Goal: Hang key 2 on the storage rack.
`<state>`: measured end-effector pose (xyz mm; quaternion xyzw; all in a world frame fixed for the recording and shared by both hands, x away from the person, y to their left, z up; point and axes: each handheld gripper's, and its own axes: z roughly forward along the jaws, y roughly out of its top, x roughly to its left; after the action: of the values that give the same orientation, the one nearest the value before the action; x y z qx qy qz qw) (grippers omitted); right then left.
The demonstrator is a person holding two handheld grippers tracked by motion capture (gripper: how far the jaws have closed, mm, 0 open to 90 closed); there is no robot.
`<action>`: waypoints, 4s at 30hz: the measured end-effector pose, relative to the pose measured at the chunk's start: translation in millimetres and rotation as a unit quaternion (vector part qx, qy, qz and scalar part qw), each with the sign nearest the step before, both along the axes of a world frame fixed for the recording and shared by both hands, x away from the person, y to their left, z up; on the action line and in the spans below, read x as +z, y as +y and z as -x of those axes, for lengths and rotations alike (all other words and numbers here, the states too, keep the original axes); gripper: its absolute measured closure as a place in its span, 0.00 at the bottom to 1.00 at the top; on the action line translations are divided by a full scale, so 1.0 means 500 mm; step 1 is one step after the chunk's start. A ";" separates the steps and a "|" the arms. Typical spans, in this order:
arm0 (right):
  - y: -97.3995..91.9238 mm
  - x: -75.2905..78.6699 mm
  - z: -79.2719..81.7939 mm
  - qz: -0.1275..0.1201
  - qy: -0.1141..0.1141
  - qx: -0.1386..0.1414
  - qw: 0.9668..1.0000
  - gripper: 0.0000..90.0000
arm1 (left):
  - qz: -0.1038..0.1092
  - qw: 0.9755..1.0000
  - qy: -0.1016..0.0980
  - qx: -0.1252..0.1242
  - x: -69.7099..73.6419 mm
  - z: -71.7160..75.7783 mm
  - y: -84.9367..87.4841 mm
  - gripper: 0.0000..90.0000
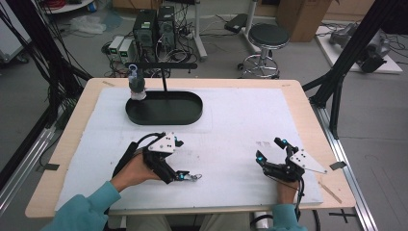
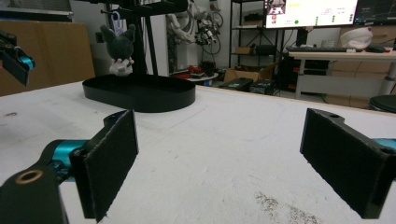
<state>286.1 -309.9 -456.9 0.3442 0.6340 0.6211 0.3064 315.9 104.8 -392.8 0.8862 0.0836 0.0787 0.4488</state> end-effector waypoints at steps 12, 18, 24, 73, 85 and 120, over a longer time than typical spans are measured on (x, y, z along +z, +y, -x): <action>0.000 0.000 0.000 -0.001 0.001 0.001 1.000 0.12 | -0.053 0.998 0.015 -0.029 -0.021 -0.003 -0.047 0.06; 0.000 0.000 0.000 -0.002 0.000 0.001 1.000 0.12 | -0.066 0.997 0.024 -0.036 -0.028 -0.004 -0.061 0.11; 0.000 0.000 0.000 -0.002 0.001 0.002 1.000 0.12 | -0.083 0.995 0.033 -0.041 -0.033 -0.006 -0.068 0.13; -0.001 0.000 0.000 -0.001 -0.002 0.001 1.000 0.12 | -0.155 0.984 0.064 -0.059 -0.047 -0.001 -0.101 0.89; -0.001 0.000 0.000 -0.001 0.000 0.002 1.000 0.12 | -0.155 0.984 0.062 -0.062 -0.044 -0.002 -0.103 0.93; -0.001 0.000 0.000 0.000 -0.002 0.003 1.000 0.12 | -0.052 0.997 0.050 0.037 0.014 -0.041 -0.008 0.98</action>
<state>286.4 -310.6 -456.9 0.3413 0.6340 0.6228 0.3061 336.6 100.6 -385.6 0.9074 0.1349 0.0548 0.3943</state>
